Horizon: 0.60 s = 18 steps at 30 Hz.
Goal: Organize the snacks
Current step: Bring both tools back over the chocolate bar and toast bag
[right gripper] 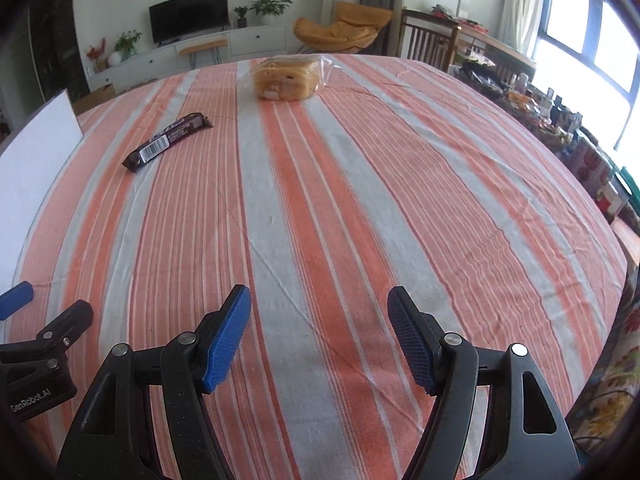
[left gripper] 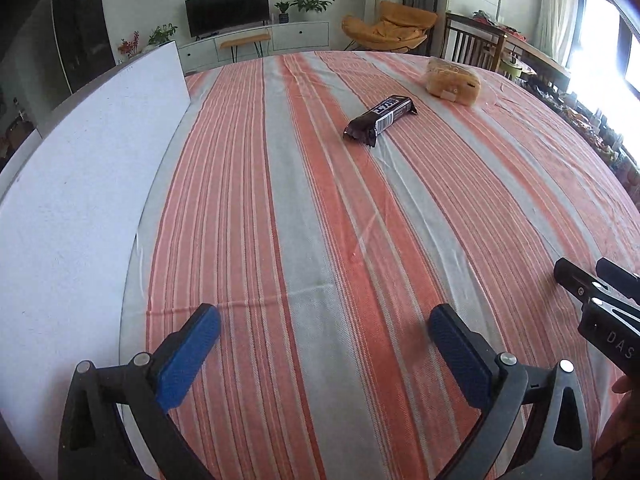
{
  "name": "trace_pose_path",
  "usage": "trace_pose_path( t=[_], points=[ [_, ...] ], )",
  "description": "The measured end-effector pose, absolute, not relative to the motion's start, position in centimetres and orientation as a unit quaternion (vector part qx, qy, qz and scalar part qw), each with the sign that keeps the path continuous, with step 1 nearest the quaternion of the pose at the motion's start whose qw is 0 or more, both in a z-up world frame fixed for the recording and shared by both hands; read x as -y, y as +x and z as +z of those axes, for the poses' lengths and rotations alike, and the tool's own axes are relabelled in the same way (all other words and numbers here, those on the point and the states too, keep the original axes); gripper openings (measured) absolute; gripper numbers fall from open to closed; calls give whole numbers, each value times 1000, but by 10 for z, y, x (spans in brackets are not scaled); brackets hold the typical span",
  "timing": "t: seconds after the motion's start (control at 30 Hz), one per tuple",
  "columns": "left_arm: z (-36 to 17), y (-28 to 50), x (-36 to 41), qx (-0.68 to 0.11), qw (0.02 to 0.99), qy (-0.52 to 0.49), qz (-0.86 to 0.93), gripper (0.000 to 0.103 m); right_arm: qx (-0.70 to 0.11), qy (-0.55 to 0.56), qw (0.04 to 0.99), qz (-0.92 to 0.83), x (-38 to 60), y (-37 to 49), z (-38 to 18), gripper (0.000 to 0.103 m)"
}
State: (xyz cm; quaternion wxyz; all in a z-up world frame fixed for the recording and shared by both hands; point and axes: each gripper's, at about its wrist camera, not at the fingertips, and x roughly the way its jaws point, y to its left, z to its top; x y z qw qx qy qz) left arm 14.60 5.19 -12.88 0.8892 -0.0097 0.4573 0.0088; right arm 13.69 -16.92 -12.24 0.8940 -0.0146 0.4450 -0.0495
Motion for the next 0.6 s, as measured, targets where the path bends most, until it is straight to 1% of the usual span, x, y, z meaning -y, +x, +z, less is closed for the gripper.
trace_pose_path(
  t=[0.03, 0.1, 0.2, 0.6],
  points=[
    [-129, 146, -52, -457, 889, -10, 9, 103, -445, -6, 894, -48, 171, 137, -123, 75],
    [-128, 145, -53, -457, 889, -10, 8, 103, -449, 9, 892, -50, 176, 138, -125, 81],
    [-128, 145, -53, -457, 889, -10, 8, 103, -450, 9, 891, -51, 176, 138, -126, 84],
    [-129, 145, -53, -457, 890, -10, 8, 103, -450, 8, 891, -51, 175, 138, -126, 87]
  ],
)
